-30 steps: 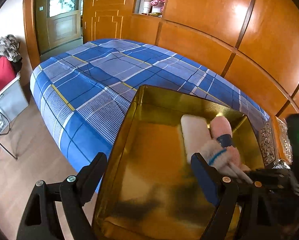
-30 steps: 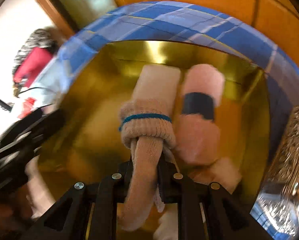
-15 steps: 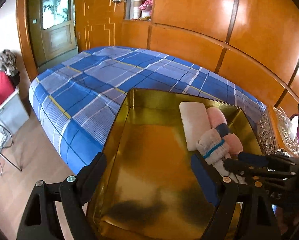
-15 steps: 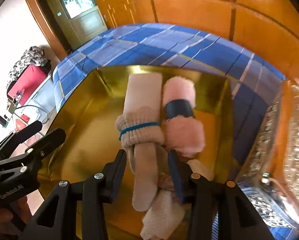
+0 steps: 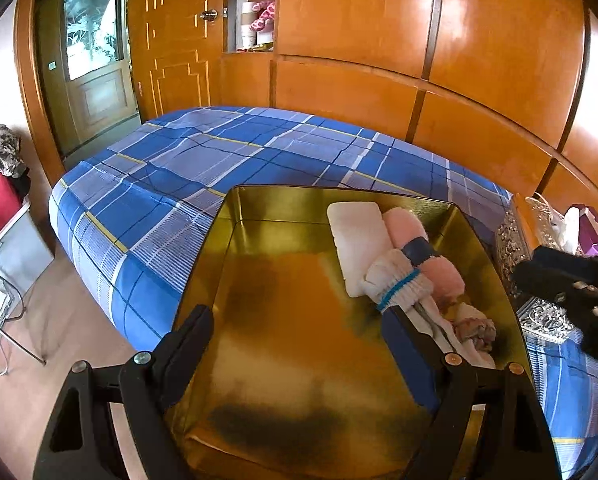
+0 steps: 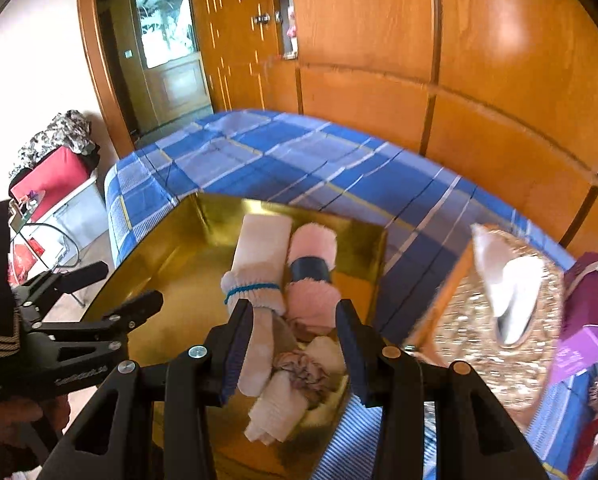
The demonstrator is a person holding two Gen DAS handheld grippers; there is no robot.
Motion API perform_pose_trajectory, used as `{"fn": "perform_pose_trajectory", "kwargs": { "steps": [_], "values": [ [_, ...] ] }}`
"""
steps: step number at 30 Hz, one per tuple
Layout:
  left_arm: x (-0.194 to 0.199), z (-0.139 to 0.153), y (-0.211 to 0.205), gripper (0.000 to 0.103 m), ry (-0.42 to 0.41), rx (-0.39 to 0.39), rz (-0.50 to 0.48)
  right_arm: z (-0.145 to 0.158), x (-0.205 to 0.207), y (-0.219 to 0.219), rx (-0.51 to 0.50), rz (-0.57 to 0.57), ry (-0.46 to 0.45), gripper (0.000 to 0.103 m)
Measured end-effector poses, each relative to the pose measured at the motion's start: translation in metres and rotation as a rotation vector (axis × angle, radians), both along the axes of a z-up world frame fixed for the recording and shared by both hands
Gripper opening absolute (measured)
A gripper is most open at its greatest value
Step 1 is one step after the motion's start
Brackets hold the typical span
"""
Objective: Organize soft objects
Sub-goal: 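Carry the white knit glove with the right tool into the gold tray and release it, then move both tools to the pile and grasp the blue Tempo tissue pack with the left tool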
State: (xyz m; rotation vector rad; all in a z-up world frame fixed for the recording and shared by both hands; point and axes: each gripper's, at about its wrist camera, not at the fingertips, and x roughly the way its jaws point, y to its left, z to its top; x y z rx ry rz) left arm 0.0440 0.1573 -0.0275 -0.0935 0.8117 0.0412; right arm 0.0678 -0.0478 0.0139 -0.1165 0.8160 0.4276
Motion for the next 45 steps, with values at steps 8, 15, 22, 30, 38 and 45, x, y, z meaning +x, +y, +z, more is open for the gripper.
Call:
{"fn": "perform_pose_trajectory", "kwargs": {
  "steps": [8, 15, 22, 30, 38, 45],
  "values": [
    [-0.003, 0.0, -0.009, 0.086, -0.002, 0.021, -0.022, 0.029, -0.03, -0.05, 0.018, -0.039, -0.112, 0.043],
    [-0.006, 0.004, -0.021, 0.086, -0.013, 0.038, -0.066, 0.048, -0.049, -0.132, 0.035, -0.225, -0.174, 0.043],
    [-0.013, 0.018, -0.044, 0.086, -0.05, 0.059, -0.134, 0.056, -0.061, -0.235, 0.092, -0.5, -0.183, 0.043],
    [-0.023, 0.039, -0.09, 0.086, -0.09, 0.092, -0.29, 0.037, -0.059, -0.33, 0.063, -0.826, -0.132, 0.043],
    [-0.034, 0.067, -0.158, 0.086, -0.133, 0.109, -0.552, -0.006, -0.063, -0.401, 0.022, -1.009, -0.062, 0.043],
    [-0.051, 0.09, -0.255, 0.085, -0.191, 0.151, -0.852, -0.019, -0.089, -0.447, 0.22, -1.183, -0.002, 0.043]
  ]
}}
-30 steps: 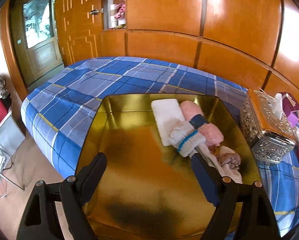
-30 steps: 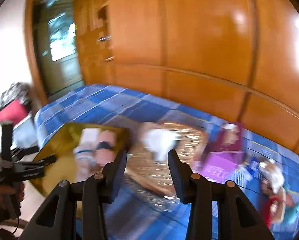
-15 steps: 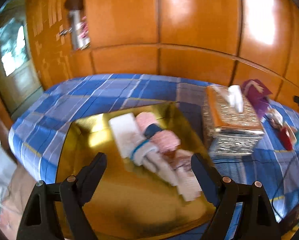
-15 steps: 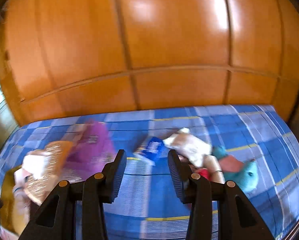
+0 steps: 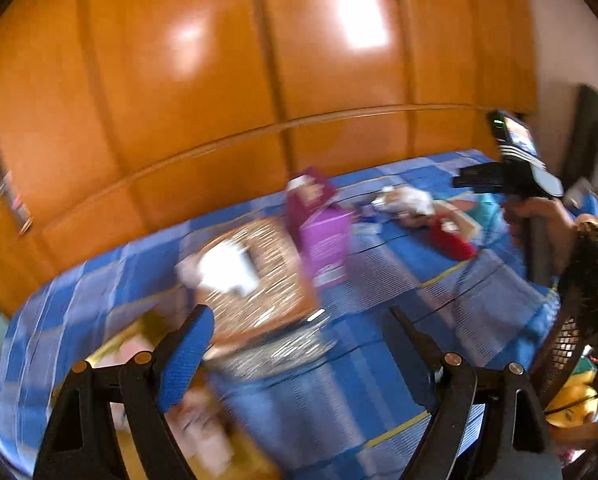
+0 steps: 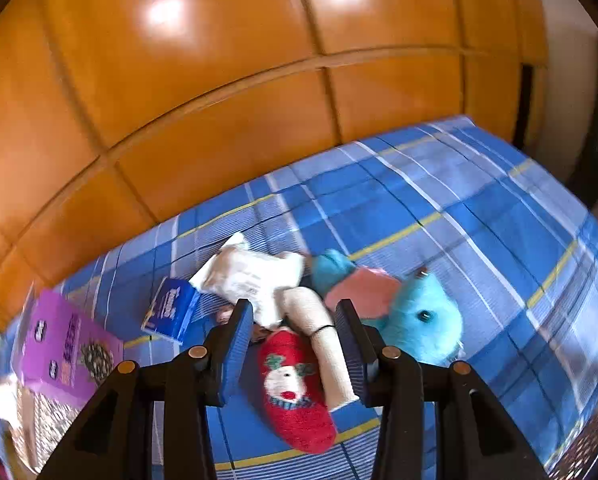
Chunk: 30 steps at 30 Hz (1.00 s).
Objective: Organize soft objects
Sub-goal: 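Move both tools to the pile and grasp the blue Tempo tissue pack with the left tool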
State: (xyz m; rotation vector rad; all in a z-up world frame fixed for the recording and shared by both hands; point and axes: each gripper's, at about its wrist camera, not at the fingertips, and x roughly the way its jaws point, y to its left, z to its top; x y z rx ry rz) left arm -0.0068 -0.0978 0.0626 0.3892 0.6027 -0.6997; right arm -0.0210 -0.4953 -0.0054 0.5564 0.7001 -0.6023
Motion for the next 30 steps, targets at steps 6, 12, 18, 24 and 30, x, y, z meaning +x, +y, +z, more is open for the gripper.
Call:
{"fn": "perform_pose_trajectory", "kwargs": {
  "steps": [6, 12, 18, 24, 30],
  "values": [
    [0.006, 0.0, -0.09, 0.081, 0.064, 0.061, -0.14, -0.004, -0.018, -0.022, 0.144, -0.066, -0.079, 0.043],
    [0.026, -0.015, -0.177, 0.081, 0.08, 0.133, -0.159, -0.002, -0.028, -0.029, 0.211, -0.083, -0.151, 0.043],
    [0.069, -0.052, -0.24, 0.081, 0.134, 0.198, -0.078, -0.005, -0.032, -0.036, 0.275, -0.086, -0.191, 0.043],
    [0.121, -0.092, -0.279, 0.081, 0.232, 0.23, 0.047, -0.01, -0.031, -0.038, 0.339, -0.065, -0.208, 0.043],
    [0.149, -0.12, -0.306, 0.081, 0.207, 0.297, 0.087, -0.015, -0.026, -0.038, 0.385, -0.035, -0.216, 0.043]
  ]
}}
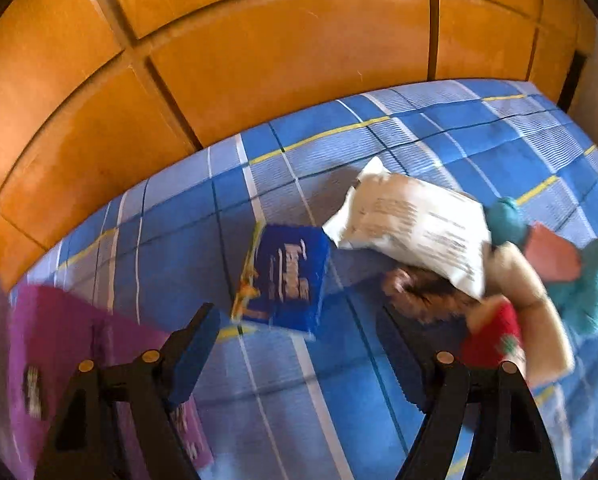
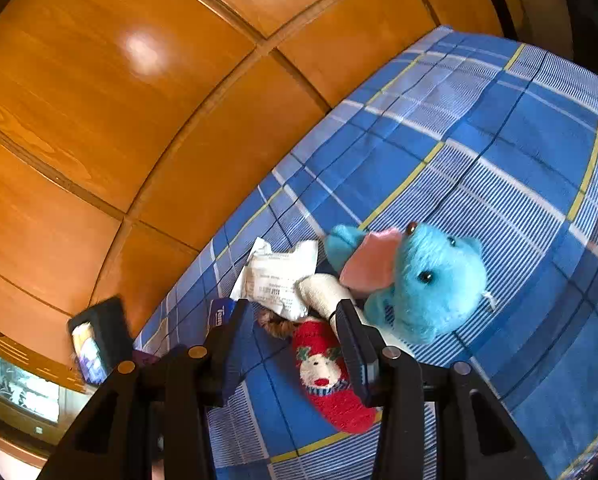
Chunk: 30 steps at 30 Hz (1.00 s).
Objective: Organize soft objects
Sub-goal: 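Move both tools to the pile and grasp the blue Tempo tissue pack with the left tool, then carry the Tempo pack to the tray with the left tool while the right tool grasps the white packet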
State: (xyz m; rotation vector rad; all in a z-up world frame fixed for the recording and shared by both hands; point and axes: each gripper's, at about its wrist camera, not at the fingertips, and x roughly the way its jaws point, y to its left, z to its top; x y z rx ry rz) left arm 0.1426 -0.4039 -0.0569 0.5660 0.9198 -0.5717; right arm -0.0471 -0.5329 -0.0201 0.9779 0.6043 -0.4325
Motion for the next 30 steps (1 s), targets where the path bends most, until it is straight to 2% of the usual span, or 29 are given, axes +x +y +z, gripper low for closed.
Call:
{"fn": "perform_pose_trajectory", "kwargs": {
  "steps": [2, 7, 9, 10, 15, 21, 26, 30],
  "values": [
    [0.006, -0.006, -0.007, 0.082, -0.019, 0.024, -0.005, -0.002, 0.001, 0.0, 0.015, 0.008, -0.005, 0.043],
    [0.021, -0.026, -0.016, 0.08, -0.001, 0.048, 0.002, -0.003, 0.002, 0.001, 0.02, 0.011, -0.007, 0.043],
    [0.024, -0.034, -0.015, 0.07, 0.026, 0.042, 0.0, -0.004, 0.003, 0.001, 0.019, 0.011, -0.002, 0.043],
    [0.021, -0.033, -0.013, 0.052, 0.019, 0.023, -0.01, -0.004, 0.003, 0.001, 0.017, 0.012, -0.001, 0.043],
    [-0.005, -0.028, 0.0, 0.05, 0.043, -0.014, -0.079, -0.004, 0.003, 0.001, 0.012, -0.001, 0.0, 0.043],
    [-0.063, -0.024, 0.051, 0.051, 0.093, -0.06, -0.123, -0.009, 0.003, -0.001, 0.023, -0.007, 0.02, 0.043],
    [-0.109, -0.024, 0.095, 0.051, 0.089, -0.088, -0.158, -0.01, 0.014, 0.009, -0.005, 0.05, 0.058, 0.043],
    [-0.142, -0.026, 0.133, 0.051, 0.032, -0.111, -0.205, -0.012, 0.031, 0.029, -0.057, 0.163, 0.121, 0.043]
  ]
}}
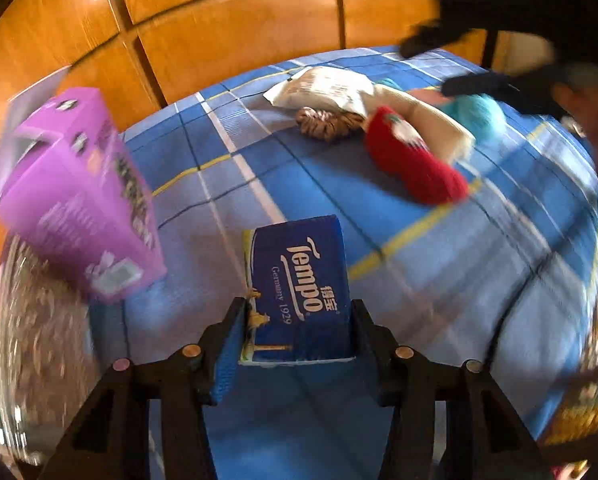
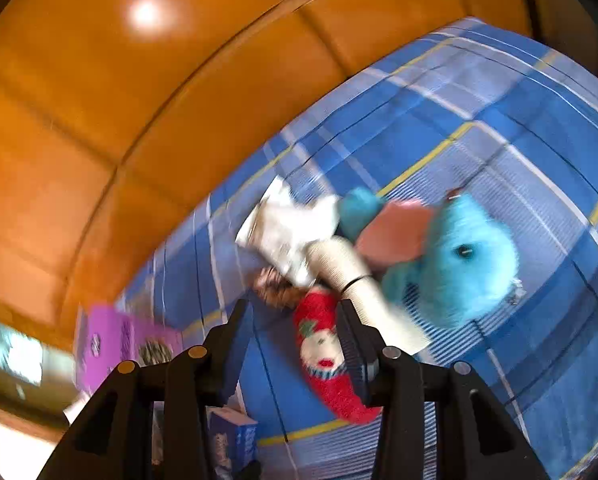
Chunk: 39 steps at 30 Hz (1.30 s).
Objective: Organize soft objects
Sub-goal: 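Carry the Tempo pack to the tray with the left tool while the right tool grasps the white packet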
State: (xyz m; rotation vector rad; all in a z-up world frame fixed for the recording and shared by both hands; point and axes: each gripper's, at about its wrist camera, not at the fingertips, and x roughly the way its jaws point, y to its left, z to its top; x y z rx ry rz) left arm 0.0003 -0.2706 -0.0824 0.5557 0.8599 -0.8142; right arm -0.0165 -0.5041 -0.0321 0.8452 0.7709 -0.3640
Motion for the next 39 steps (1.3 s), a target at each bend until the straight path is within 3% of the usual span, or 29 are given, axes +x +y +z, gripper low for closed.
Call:
{"fn": "perform_pose_trajectory", "kwargs": {
  "steps": [4, 7, 12, 18, 20, 21, 23, 25, 28, 33, 36, 39],
  "values": [
    [-0.006, -0.003, 0.021, 0.051, 0.004, -0.042, -0.006, 0.004, 0.024, 0.027, -0.143, 0.136, 0.087, 0.044],
    [0.003, -0.004, 0.029, 0.052, 0.039, -0.075, 0.0, 0.01, 0.053, 0.041, -0.332, 0.238, 0.168, 0.061],
    [0.009, -0.008, 0.032, 0.052, 0.08, -0.127, 0.019, 0.001, 0.103, 0.035, -0.539, 0.348, 0.307, 0.065],
    [0.009, -0.01, 0.034, 0.052, 0.083, -0.152, 0.021, -0.032, 0.151, 0.021, -0.584, 0.429, 0.456, 0.07],
    [0.008, -0.01, 0.036, 0.053, 0.085, -0.16, 0.022, -0.045, 0.162, 0.017, -0.607, 0.42, 0.513, 0.07],
    [0.007, -0.01, 0.038, 0.053, 0.084, -0.162, 0.023, -0.05, 0.165, 0.015, -0.608, 0.408, 0.529, 0.065],
    [0.006, -0.01, 0.04, 0.053, 0.082, -0.164, 0.024, -0.051, 0.164, 0.012, -0.595, 0.386, 0.512, 0.054],
    [0.007, -0.01, 0.041, 0.053, 0.083, -0.171, 0.028, -0.047, 0.161, 0.009, -0.578, 0.372, 0.49, 0.049],
    [0.009, -0.012, 0.038, 0.053, 0.076, -0.175, 0.031, -0.035, 0.152, 0.007, -0.58, 0.334, 0.448, 0.048],
    [0.008, -0.012, 0.039, 0.053, 0.069, -0.18, 0.033, 0.005, 0.131, 0.014, -0.55, 0.302, 0.303, 0.048],
    [0.008, -0.011, 0.041, 0.053, 0.067, -0.182, 0.034, 0.019, 0.116, 0.027, -0.417, 0.373, 0.218, 0.048],
    [0.009, -0.011, 0.043, 0.052, 0.075, -0.187, 0.041, 0.012, 0.103, 0.046, -0.253, 0.474, 0.181, 0.048]
  ]
}}
